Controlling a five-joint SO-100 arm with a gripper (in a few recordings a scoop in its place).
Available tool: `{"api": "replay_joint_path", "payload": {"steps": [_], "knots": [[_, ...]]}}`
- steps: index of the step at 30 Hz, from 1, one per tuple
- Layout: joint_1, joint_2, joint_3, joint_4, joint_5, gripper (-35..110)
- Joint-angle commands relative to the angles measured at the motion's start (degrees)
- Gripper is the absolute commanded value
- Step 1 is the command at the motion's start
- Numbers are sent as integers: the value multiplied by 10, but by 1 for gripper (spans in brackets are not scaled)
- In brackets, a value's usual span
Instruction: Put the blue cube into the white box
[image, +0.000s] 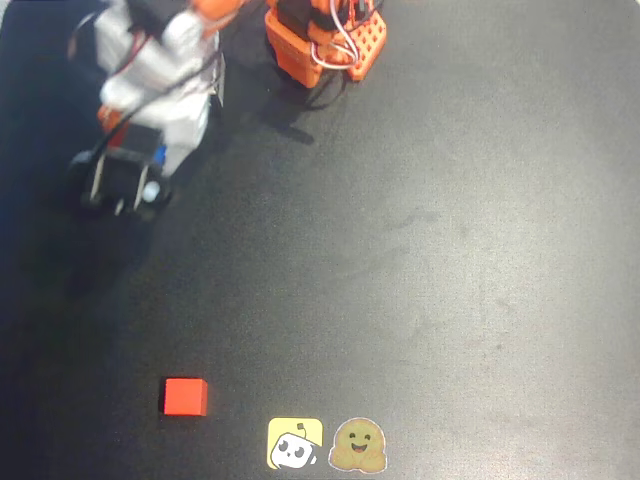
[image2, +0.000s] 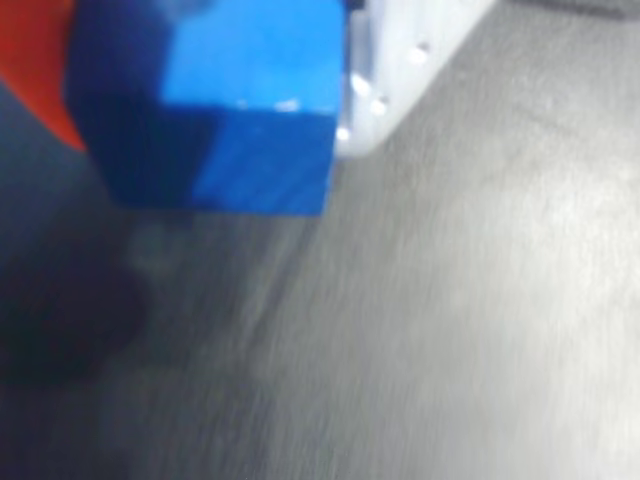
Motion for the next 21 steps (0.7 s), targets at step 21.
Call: {"api": "replay_joint_path", "payload": {"steps": [21], "knots": [[264, 273, 205, 73, -46, 0]]}}
